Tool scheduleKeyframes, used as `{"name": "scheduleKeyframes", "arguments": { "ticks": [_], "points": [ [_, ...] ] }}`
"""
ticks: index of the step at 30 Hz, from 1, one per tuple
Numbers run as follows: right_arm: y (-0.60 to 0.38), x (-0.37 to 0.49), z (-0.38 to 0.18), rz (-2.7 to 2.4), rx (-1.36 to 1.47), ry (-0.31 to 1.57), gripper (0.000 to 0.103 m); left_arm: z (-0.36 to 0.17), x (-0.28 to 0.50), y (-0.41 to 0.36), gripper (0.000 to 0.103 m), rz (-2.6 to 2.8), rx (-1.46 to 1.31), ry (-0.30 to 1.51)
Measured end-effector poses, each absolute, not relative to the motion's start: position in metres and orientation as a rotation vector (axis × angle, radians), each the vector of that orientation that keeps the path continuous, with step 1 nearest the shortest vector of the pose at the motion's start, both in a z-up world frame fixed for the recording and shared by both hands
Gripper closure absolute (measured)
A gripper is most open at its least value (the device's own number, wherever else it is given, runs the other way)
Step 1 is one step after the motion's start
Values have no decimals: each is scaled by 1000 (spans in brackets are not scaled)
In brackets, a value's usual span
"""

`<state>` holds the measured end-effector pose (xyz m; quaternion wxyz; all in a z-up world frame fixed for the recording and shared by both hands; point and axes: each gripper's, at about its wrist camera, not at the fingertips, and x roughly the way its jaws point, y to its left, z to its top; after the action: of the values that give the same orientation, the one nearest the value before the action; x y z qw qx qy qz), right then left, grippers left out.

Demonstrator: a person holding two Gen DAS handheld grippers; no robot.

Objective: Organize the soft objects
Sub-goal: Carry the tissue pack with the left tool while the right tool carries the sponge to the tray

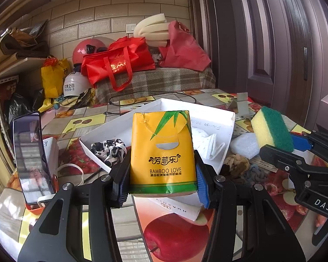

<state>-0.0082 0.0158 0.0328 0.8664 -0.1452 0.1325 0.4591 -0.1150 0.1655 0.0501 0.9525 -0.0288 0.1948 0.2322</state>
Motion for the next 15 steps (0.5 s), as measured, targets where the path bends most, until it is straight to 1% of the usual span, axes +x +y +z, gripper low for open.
{"name": "scheduleKeyframes", "arguments": {
  "ticks": [6,15],
  "points": [
    [39,-13,30,984,-350,256,60,49,-105,178,53,493,-65,411],
    [84,7,28,979,-320,321,60,49,-81,219,53,579,-66,402]
  ]
}}
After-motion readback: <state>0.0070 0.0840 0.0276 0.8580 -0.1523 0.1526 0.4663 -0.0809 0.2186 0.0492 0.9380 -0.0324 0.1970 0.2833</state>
